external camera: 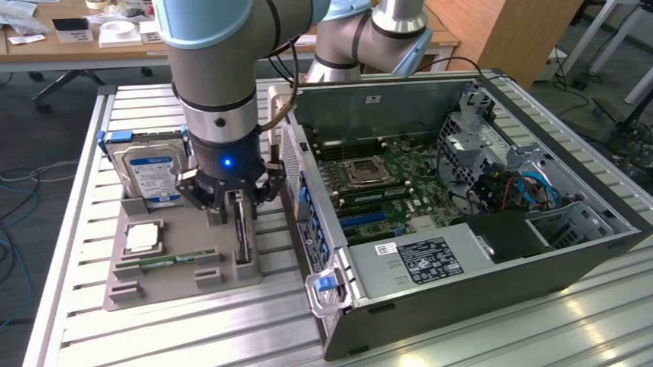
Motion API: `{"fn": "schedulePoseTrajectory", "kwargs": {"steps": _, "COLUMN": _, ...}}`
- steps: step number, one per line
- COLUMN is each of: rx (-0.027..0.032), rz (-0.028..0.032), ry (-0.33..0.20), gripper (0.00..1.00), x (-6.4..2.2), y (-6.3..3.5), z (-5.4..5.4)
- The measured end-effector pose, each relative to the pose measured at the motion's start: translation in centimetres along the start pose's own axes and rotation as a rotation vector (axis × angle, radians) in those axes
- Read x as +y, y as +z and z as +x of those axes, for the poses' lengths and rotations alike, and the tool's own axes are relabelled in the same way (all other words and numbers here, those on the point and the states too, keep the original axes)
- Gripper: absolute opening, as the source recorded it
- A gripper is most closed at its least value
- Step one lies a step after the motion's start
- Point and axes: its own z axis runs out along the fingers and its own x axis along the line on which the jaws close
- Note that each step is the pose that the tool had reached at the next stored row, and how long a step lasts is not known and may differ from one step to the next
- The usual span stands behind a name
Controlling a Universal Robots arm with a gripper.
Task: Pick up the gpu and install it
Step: 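Pick up the gpu and move the gpu toward the slot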
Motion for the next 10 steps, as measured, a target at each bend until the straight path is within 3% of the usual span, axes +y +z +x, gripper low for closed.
{"fn": "schedulePoseTrajectory", "kwargs": {"steps": 10, "rx": 0.0000, "rz": 0.0000, "ry": 0.000, "gripper": 0.49, "x": 0.36, "y": 1.28, "z": 0.1}}
